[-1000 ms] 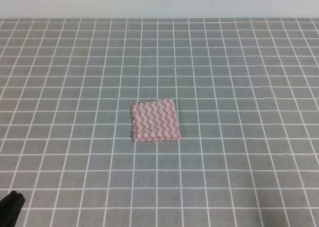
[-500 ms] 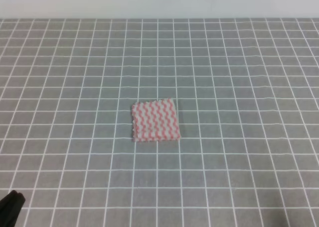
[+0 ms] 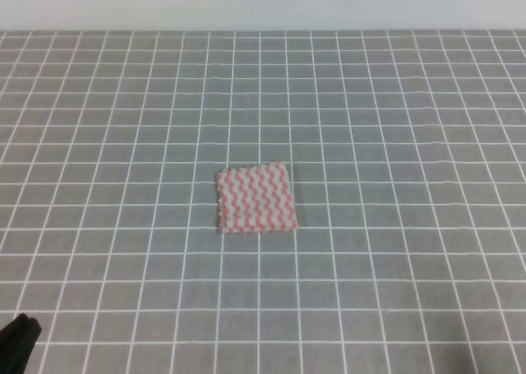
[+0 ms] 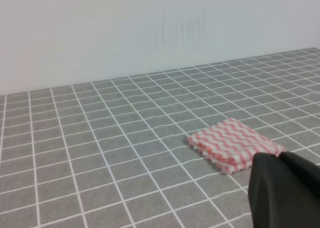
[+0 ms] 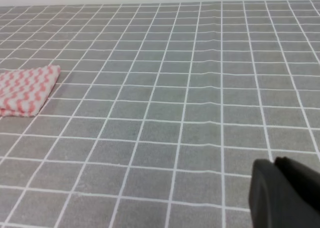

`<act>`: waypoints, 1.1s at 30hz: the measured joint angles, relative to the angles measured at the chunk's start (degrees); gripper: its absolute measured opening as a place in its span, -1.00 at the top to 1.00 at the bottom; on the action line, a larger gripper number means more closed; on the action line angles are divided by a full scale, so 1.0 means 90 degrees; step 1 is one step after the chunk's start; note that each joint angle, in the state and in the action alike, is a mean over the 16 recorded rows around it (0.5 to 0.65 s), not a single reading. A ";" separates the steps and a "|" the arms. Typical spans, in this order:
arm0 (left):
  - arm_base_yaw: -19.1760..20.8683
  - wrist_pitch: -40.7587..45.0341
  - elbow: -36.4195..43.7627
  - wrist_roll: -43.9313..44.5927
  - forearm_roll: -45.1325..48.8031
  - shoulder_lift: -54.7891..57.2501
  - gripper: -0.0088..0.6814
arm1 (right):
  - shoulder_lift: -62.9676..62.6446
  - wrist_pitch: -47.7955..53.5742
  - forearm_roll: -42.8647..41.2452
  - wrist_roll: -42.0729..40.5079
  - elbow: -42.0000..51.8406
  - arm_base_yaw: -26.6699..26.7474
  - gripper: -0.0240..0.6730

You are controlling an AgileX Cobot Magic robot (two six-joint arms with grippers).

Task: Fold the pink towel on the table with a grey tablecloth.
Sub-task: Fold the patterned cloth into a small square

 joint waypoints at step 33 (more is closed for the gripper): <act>0.0628 0.1197 -0.0015 -0.5549 0.5214 -0.0033 0.99 | -0.0018 -0.0032 0.0015 -0.0005 0.0013 0.0001 0.97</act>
